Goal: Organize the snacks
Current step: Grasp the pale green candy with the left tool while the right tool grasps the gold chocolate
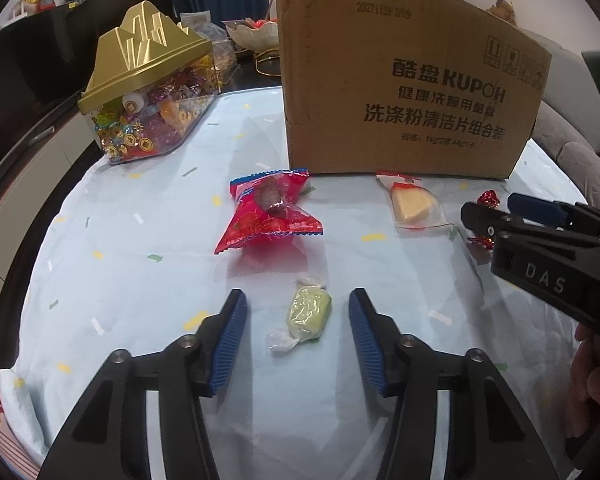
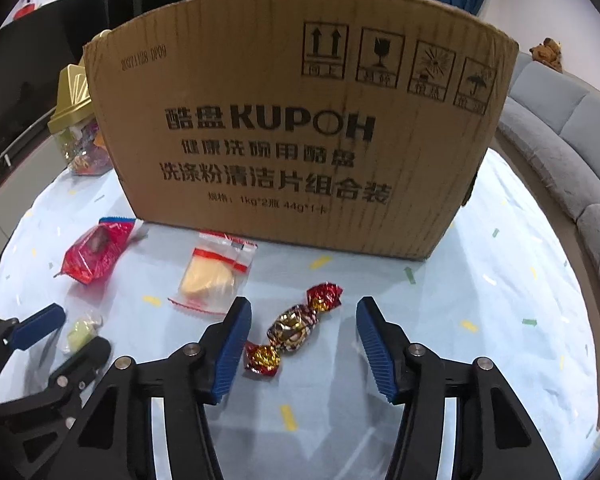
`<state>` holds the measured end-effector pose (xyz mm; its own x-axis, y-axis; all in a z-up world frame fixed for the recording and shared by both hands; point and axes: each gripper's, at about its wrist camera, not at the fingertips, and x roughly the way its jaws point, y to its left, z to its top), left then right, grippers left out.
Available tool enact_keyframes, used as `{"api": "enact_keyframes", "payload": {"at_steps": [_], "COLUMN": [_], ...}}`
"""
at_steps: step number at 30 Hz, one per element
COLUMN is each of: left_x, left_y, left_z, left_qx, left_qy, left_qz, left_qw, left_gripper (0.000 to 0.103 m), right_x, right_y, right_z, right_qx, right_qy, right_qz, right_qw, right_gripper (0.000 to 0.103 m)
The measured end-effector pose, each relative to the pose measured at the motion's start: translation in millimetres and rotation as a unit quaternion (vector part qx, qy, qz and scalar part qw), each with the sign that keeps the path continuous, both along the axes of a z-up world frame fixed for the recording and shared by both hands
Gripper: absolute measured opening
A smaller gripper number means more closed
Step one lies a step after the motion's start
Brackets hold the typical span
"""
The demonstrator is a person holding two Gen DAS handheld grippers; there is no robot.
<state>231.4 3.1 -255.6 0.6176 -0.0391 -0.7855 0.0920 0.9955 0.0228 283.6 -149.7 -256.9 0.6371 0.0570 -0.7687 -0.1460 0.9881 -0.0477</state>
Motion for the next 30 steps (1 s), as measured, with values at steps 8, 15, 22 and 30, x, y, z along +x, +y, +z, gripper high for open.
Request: {"api": "enact_keyframes", "payload": {"at_steps": [8,15,22,30], "left_x": [0,1,1,-3], "left_y": [0,0,4,7], "left_z": [1,1,5,18], "left_qx": [0.007,0.005,0.002,-0.006], "left_qy": [-0.001,0.000,0.000,-0.015], "left_qz": [0.003,0.002,0.009,0.014], "left_qw": [1.0000,1.0000,1.0000,0.9998], "left_gripper": [0.033,0.023,0.022,0.022], "right_x": [-1,-3,-9,-24], "right_y": [1,2,1,-1], "right_z": [-9,-10,4,19], "right_qx": [-0.001,0.001,-0.005,-0.017], "right_qy": [0.016,0.018,0.005,-0.004], "right_qz": [0.005,0.009,0.015,0.018], "right_qw": [1.000,1.000,1.000,1.000], "right_gripper": [0.030,0.025,0.025,0.025]}}
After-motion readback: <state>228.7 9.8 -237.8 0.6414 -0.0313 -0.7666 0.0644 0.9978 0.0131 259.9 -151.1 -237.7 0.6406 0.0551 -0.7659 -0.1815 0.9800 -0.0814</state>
